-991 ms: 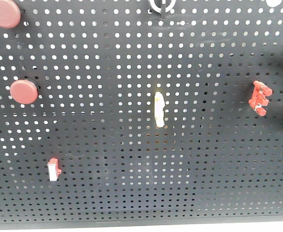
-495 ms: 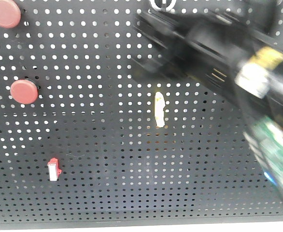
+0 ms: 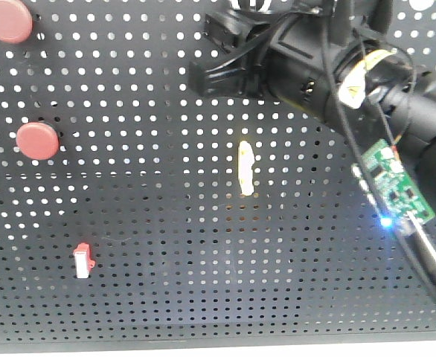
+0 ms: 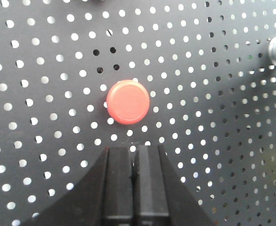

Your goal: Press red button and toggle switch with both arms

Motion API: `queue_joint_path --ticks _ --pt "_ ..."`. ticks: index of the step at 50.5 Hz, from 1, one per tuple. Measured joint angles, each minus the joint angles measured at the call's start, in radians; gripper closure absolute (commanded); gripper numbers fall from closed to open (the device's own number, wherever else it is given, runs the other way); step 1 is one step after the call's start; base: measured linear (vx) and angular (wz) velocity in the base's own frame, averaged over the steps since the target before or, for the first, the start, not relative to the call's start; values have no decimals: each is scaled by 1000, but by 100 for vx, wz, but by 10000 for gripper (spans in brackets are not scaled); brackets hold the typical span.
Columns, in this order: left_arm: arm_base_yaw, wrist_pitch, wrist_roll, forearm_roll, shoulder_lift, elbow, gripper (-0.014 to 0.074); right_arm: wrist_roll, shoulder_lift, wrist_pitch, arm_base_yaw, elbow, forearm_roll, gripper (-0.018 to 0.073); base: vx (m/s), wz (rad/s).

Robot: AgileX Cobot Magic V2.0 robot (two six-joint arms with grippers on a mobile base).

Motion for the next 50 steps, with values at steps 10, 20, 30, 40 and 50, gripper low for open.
queue_joint_path --ticks 10,20,30,40,50 --pt "0 -1 1 2 0 0 595 -1 -1 3 -4 0 8 559 0 0" --pt "0 0 2 3 0 0 595 -6 -19 47 -7 1 12 559 0 0" --pt "0 0 3 3 -1 0 595 -56 -65 143 -51 4 30 559 0 0" --pt "0 3 3 3 -1 0 595 -72 -77 156 -43 6 30 559 0 0" --pt "1 18 3 3 -1 0 595 -91 -183 117 -11 75 31 559 0 0"
